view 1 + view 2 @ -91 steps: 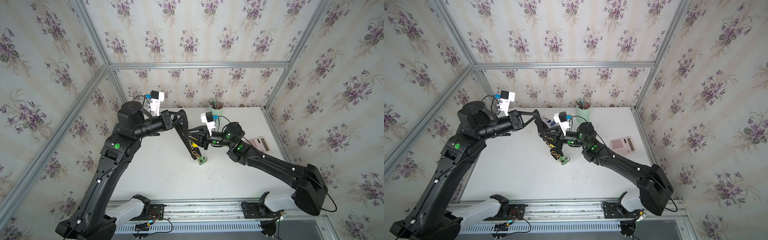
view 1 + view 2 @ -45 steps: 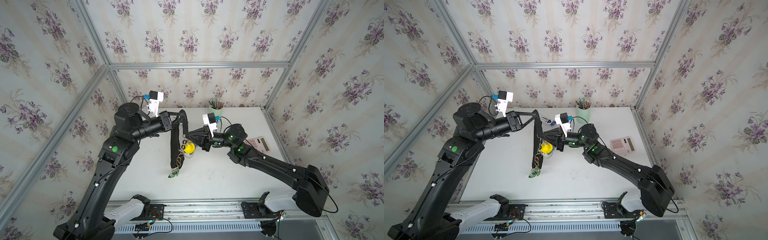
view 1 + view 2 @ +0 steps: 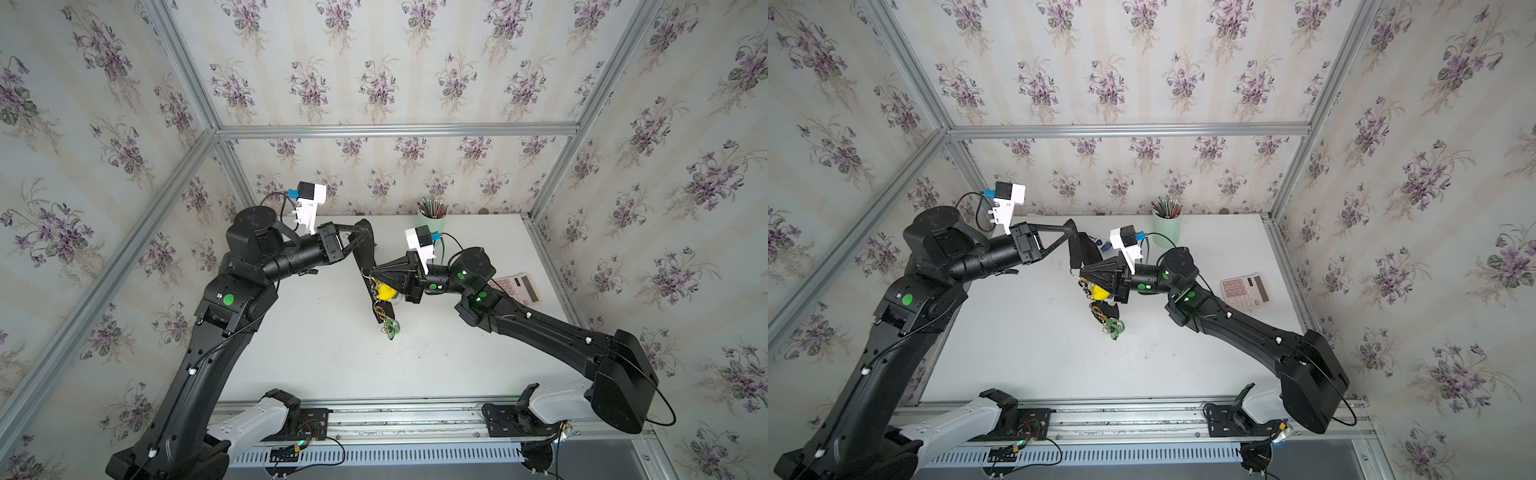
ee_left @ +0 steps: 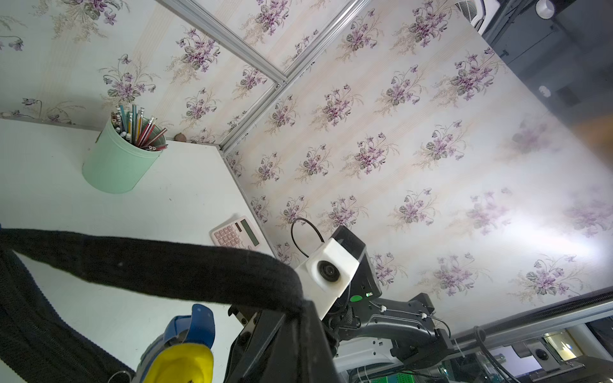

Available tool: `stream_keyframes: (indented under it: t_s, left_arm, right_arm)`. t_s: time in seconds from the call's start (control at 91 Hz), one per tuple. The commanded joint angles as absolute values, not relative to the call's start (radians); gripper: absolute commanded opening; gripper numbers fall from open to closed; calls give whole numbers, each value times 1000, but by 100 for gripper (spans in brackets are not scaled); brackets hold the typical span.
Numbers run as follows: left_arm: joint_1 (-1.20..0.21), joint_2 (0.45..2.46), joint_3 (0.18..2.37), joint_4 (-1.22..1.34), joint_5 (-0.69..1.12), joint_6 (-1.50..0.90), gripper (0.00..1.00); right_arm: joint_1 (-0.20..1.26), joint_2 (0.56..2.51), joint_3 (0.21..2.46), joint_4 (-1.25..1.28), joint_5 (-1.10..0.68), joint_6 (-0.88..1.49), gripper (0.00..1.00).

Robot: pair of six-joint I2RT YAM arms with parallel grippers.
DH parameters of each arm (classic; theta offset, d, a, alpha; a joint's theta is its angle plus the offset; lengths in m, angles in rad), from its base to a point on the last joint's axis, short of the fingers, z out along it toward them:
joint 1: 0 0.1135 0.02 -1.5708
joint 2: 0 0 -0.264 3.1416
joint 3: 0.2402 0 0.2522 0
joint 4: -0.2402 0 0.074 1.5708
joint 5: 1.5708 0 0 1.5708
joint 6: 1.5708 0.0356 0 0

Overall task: Remove the decoration from the bag
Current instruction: Pick up the bag from the center of the board.

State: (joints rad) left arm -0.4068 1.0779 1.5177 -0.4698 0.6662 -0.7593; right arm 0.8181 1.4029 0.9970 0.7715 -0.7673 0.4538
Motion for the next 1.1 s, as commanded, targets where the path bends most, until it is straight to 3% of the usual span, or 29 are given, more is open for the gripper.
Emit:
stream_keyframes:
  t_s: [0.0,0.286,0.385,0.593,0.736,0.956,1.044,1.088]
  left_arm:
    - [-406,1075,1520,-406,683,-749,0]
    - [-405,998,1432,-394,603,-673,0]
    - [-403,909,1341,-353,518,-640,31]
    - [-403,769,1191,-346,392,-577,52]
    - [-403,753,1086,-223,546,-591,64]
    - [-404,818,1132,-192,665,-471,65]
    - [-405,853,1178,-238,704,-386,57]
    - [-405,871,1197,-253,749,-340,47]
  right_arm:
    - [819,1405,1007,798,-768,463,0]
    - [818,1358,1026,652,-675,390,0]
    - [811,1335,1038,562,-623,347,0]
    - [773,1298,1057,460,-609,315,0]
    - [772,1294,1112,348,-614,279,0]
    - [771,1284,1179,142,-677,172,0]
    - [771,1283,1211,37,-685,117,0]
    - [772,1279,1221,-3,-695,96,0]
